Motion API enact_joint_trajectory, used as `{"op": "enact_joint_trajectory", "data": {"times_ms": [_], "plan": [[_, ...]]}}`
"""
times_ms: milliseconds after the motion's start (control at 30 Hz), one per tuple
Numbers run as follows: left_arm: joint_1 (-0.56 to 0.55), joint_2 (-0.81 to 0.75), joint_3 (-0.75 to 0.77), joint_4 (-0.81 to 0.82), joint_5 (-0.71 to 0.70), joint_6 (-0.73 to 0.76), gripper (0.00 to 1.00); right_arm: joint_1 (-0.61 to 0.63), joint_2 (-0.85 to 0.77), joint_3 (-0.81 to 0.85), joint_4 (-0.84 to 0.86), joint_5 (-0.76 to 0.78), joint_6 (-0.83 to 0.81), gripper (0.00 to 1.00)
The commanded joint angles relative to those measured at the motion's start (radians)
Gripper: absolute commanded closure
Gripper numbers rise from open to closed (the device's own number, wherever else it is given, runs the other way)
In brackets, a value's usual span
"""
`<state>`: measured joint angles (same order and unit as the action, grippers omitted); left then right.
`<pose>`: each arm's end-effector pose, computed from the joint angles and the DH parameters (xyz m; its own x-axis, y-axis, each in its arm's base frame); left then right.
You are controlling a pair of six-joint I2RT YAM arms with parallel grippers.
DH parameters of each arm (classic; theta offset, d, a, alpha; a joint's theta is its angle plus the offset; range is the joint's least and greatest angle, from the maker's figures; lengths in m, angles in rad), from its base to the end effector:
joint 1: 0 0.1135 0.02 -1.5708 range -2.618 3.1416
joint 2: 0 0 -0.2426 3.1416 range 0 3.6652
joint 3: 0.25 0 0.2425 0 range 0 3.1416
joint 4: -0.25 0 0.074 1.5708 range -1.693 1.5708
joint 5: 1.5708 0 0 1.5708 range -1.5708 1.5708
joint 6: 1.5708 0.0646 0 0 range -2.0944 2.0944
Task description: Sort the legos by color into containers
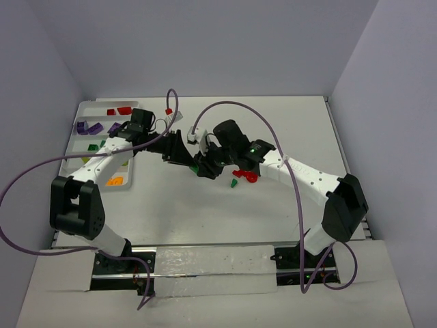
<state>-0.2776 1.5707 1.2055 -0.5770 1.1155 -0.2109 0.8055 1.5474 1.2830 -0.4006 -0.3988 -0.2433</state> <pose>0.2929 -0.1438 0.2454 -0.8922 0.1585 -0.4229 0.4516 0.3184 -0.8335 0.2326 0.2784 0.2701 -0.2038 -0.5326 -0.8215 -0.9534 0.2985 0.0430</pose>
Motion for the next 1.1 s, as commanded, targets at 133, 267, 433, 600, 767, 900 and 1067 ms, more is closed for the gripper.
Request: {"op": "enact_joint_trajectory", "data": {"times_ms": [133, 267, 433, 600, 767, 900, 1067], "plan": [[-0.026, 0.058, 0.030, -0.073, 0.044, 0.044, 0.66, 0.011, 0.016, 0.095, 0.008, 0.031, 0.005, 0.79], [-0.020, 0.056, 0.038, -0.063, 0.052, 0.040, 0.91, 0.011, 0.017, 0.103, 0.002, 0.037, 0.002, 0.69], [0.129, 0.011, 0.040, -0.025, -0.041, 0.025, 1.00, 0.012, 0.009, 0.086, -0.011, 0.055, -0.013, 0.09], [0.394, 0.056, 0.201, -0.141, -0.169, 0.162, 1.00, 0.006, -0.009, 0.056, -0.017, 0.078, -0.019, 0.00], [0.586, 0.100, 0.266, -0.171, -0.539, 0.328, 1.00, -0.011, -0.017, 0.030, -0.017, 0.083, -0.022, 0.00], [0.668, 0.138, 0.250, -0.101, -0.727, 0.385, 0.98, -0.025, -0.011, 0.029, -0.020, 0.078, -0.024, 0.00], [0.695, 0.208, 0.275, -0.024, -0.802, 0.400, 0.91, -0.035, -0.004, 0.027, -0.026, 0.074, -0.025, 0.00]]}}
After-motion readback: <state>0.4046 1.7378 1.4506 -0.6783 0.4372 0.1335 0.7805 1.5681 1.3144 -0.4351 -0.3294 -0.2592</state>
